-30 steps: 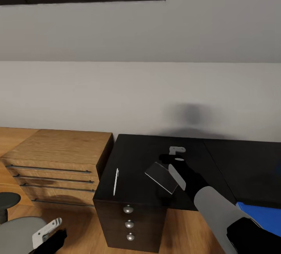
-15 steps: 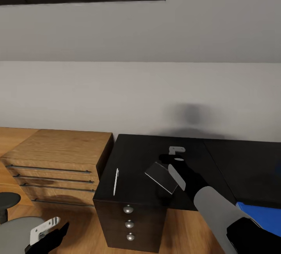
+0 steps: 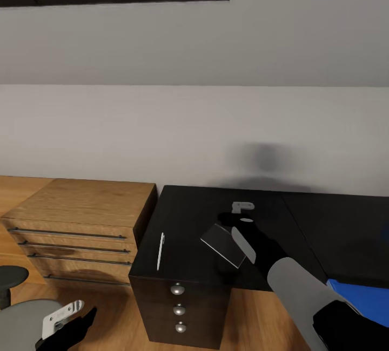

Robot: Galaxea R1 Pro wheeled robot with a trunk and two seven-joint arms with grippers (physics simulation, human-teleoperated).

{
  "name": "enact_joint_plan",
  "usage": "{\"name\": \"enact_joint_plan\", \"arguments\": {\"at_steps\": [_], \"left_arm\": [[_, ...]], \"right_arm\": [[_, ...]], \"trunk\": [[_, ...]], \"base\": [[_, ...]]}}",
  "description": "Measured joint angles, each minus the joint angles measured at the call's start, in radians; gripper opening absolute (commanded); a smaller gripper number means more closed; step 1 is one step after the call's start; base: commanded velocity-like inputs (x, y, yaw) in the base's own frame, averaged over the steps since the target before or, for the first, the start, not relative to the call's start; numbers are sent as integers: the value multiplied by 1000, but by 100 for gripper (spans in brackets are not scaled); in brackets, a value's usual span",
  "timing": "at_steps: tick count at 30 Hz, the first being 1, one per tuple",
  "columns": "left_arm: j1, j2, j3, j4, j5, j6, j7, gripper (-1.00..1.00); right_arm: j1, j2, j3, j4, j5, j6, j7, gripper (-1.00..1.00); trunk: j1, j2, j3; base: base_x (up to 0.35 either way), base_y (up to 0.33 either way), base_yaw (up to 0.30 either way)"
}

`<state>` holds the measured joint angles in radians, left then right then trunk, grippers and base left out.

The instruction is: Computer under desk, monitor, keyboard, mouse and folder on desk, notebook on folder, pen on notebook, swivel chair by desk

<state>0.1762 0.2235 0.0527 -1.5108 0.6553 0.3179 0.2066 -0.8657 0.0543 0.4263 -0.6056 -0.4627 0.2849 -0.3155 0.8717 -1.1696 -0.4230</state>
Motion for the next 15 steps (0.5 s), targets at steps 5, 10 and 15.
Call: {"name": "enact_joint_plan", "arguments": {"at_steps": [5, 10, 15], "left_arm": [[0, -1, 0, 0, 2, 3, 0, 100], [0, -1, 0, 0, 3, 3, 0, 100], [0, -1, -1, 1, 3, 2, 0, 100]], "right_arm": [[0, 3, 3, -1, 1, 0, -6, 100], [0, 3, 3, -1, 2, 0, -7, 100], [0, 2, 0, -1, 2, 1, -2, 100]], "trunk": [[0, 0, -3], [0, 0, -7], [0, 0, -8]], "base": [[0, 0, 110], [0, 0, 112], [39, 0, 18]]}}
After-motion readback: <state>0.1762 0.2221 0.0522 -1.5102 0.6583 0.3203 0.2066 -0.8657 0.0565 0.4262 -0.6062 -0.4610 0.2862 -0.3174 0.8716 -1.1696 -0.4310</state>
